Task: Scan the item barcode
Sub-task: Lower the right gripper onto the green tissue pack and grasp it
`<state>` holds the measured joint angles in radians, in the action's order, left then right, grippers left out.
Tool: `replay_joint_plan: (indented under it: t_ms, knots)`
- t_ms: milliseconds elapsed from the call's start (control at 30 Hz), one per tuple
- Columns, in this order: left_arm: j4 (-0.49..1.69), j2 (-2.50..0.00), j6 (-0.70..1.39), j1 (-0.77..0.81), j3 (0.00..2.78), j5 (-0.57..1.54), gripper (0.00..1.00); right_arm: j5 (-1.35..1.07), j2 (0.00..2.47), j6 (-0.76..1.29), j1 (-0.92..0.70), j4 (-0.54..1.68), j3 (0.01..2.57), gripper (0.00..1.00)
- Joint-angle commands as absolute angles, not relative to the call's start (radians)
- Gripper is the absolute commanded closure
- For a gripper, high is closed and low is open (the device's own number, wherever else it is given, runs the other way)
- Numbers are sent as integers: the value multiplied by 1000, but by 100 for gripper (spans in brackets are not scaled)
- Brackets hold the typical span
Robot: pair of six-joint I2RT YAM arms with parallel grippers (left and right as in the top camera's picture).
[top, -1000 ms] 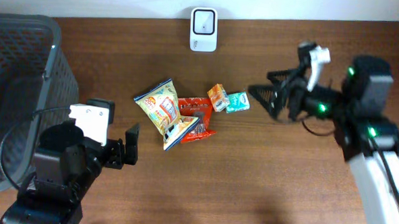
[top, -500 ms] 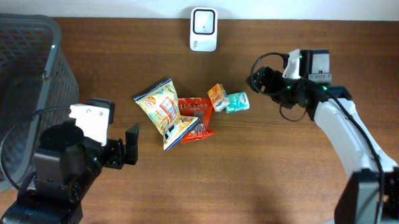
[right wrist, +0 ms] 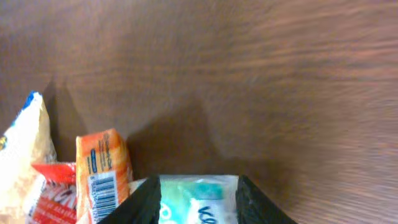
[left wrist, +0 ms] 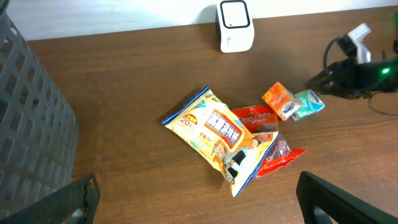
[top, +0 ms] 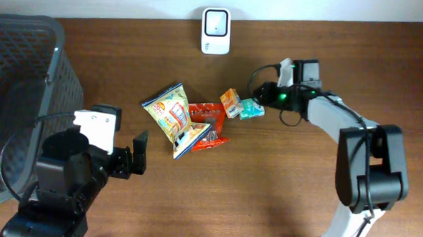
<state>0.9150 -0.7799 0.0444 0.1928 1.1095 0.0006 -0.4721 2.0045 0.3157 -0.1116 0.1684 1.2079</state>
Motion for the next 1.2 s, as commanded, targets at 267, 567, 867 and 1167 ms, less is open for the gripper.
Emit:
replay_joint_plan:
  t_ms: [267, 567, 867, 1167]
  knots:
    - [910, -780, 25, 187, 1106, 12, 1, -450, 1869, 286, -110, 653, 1284, 74]
    - [910, -780, 26, 187, 1106, 12, 1, -354, 1738, -63, -112, 650, 1348, 61]
    - [911, -780, 25, 187, 1106, 12, 1, -490, 1947, -344, -111, 611, 1347, 61]
    - [913, -780, 25, 187, 1106, 12, 1, -598, 2075, -333, -111, 641, 1347, 61]
